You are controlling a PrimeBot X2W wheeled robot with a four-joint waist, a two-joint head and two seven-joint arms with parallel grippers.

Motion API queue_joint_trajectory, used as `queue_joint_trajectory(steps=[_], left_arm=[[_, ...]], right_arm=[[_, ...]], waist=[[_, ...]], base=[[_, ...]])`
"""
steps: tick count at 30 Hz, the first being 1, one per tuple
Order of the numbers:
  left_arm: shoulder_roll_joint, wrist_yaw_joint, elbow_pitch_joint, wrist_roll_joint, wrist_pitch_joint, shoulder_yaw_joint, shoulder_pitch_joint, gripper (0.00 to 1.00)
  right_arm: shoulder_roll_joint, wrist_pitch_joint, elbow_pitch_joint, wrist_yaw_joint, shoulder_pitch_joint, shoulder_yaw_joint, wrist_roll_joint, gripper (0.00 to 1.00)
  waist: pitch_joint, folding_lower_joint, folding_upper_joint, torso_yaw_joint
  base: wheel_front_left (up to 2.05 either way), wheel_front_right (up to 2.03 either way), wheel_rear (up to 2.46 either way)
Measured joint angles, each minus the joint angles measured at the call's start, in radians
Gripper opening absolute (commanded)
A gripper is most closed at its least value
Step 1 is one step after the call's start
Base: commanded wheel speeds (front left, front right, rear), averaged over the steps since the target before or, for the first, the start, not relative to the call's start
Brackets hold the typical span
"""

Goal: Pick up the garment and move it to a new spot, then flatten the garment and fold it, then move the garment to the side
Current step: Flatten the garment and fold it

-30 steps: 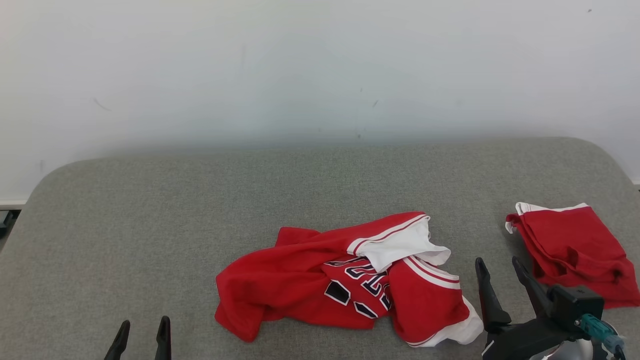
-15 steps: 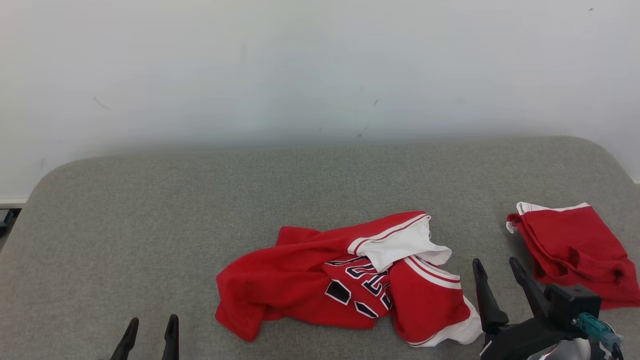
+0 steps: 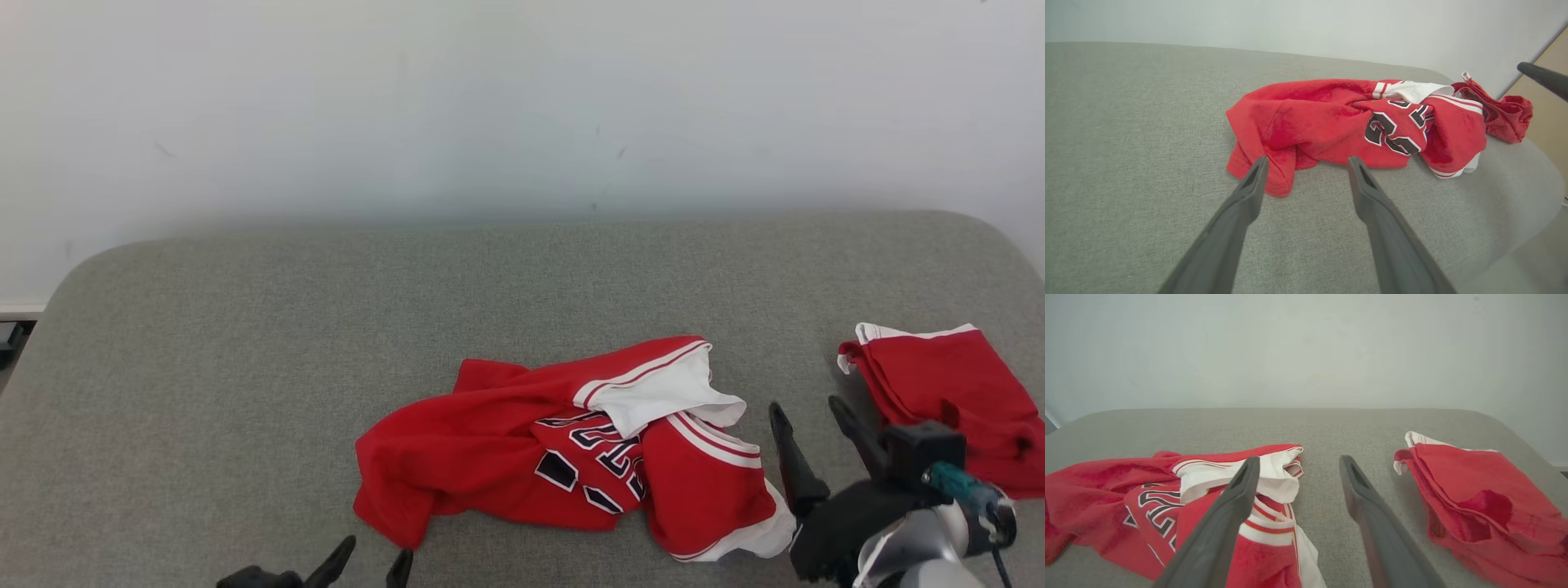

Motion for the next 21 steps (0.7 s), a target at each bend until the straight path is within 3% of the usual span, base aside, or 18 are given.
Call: queue_joint_trajectory(steps=[10,21], left_arm=[[-0.024,-0.051,0.143,0.017,0.162,-0.086,-0.142,1.00],[-0.080,-0.032,0.245,0.018,0.292,-0.087,-0.283,1.00]], right_arm=[[-0.052,0.197,0.064,0.045,-0.169,0.007,0.031,1.00],[-0.067,0.416,0.153,0.066,-0.296,0.043,0.061,1.00]], waist=[[0.058,0.0000,0.0000,0.005],[0.143,0.0001,0.0001,0.044]], base=[[0.00,0.00,0.00],[0.00,0.00,0.00]])
